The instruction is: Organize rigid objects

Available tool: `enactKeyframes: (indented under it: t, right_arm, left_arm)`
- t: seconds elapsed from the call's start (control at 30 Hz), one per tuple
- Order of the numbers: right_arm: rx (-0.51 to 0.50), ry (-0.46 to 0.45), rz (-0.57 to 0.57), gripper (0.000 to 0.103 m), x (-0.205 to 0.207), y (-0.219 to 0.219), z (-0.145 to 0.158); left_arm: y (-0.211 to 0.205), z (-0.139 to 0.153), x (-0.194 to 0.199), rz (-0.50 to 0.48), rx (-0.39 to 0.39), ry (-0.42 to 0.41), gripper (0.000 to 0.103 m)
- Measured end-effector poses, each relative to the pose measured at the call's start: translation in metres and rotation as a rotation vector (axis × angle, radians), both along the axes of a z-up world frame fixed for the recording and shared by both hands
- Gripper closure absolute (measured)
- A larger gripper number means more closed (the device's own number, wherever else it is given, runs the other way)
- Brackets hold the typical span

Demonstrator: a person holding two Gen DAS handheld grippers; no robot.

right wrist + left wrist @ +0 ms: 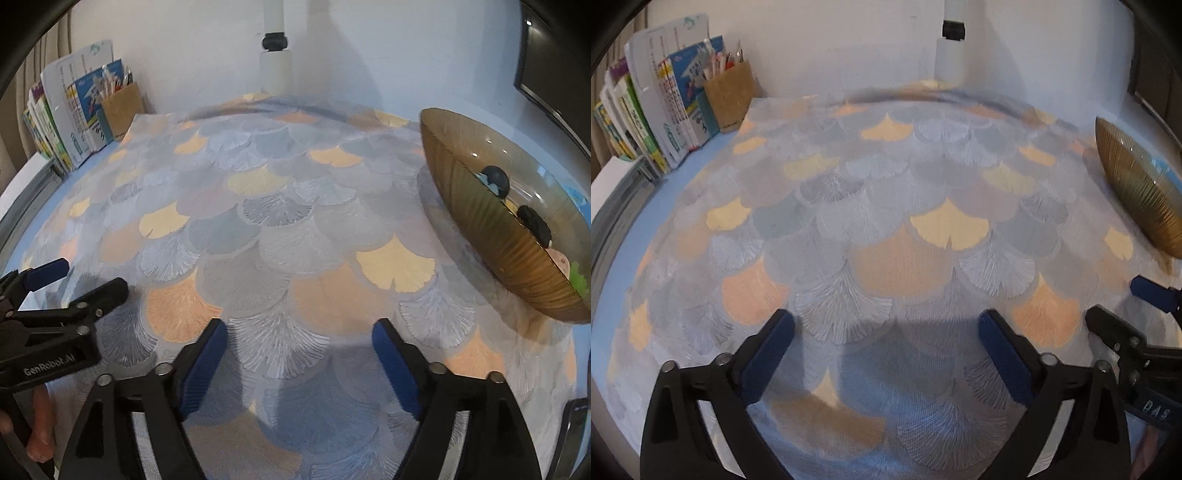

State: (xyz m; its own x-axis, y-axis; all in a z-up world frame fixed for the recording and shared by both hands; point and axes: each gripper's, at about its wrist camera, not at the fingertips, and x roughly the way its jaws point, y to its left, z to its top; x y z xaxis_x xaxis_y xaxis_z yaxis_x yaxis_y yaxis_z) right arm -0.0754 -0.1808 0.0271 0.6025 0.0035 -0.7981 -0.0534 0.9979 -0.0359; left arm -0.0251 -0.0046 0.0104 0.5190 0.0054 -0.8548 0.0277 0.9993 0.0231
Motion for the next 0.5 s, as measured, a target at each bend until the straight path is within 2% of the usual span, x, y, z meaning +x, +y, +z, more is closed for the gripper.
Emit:
enactKeyframes:
  t: [0.03, 0.07, 0.1, 0.17, 0.5]
  right_arm:
    - [-0.009, 0.012, 0.012, 0.012, 0.004, 0.002, 0.0]
    - [-0.024, 0.016, 0.011, 0.002, 0.007, 0.003, -0.001]
    - [-0.051, 0.021, -0.001, 0.0, 0.013, 0.003, -0.001]
    - [-0.012, 0.041, -0.002, 0.0, 0.021, -0.001, -0.002]
    - [-0.009, -0.008, -0.069, 0.0, 0.013, -0.001, -0.004]
  left_arm:
    - [0.002, -0.001, 0.001, 0.002, -0.013, 0.006, 0.0]
    - [0.004, -0.001, 0.002, 0.006, -0.024, 0.01, 0.0]
    - [0.005, -0.001, 0.002, 0.011, -0.022, 0.008, 0.0]
    - [0.004, -0.001, 0.003, 0.013, -0.019, 0.004, 0.0]
    - [0.006, -0.003, 0.006, -0.016, -0.026, 0.003, 0.0]
